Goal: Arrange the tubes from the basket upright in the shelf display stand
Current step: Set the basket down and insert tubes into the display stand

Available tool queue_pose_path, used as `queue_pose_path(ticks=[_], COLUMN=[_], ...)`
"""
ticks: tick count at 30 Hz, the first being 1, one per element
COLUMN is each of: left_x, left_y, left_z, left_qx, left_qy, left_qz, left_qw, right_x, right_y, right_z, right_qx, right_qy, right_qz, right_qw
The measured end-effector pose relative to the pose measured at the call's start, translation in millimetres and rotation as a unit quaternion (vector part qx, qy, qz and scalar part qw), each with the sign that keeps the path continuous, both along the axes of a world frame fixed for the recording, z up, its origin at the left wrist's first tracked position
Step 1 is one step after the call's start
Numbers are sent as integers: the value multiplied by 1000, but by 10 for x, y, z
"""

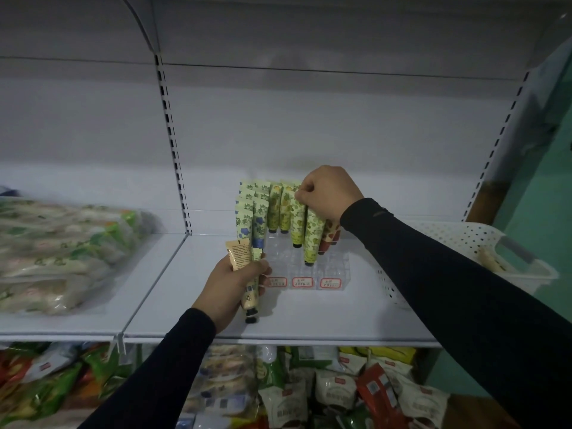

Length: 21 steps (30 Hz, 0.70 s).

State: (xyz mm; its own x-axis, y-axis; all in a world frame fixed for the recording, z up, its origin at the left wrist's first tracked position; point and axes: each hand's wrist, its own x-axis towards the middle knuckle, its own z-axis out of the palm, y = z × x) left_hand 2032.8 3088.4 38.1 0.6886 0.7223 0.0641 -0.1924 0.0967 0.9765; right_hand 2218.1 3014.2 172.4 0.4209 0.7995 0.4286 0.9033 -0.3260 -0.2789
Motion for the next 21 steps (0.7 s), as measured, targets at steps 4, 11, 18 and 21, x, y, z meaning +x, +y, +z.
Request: queue_pose_path(ticks=[4, 11, 18, 21], left_x=[4, 2, 2, 2], left_y=[-1, 14, 27, 38], left_z=[-1, -7, -17, -24], left_qx=[-7, -13, -13, -15], left_qy=[-4, -7, -6, -4], left_qz=[1, 1, 0, 0], left_qw=[1000, 1000, 1000, 1000], right_x=[17, 9, 67, 81], right_y=[8, 19, 34, -7], right_z=[-38, -111, -149, -173], right_qx=[-11, -11, -4, 1], right_qy=[-13, -14, 26, 32], right_qz=[-4, -27, -44, -45], right_qw=[1000, 999, 999, 998])
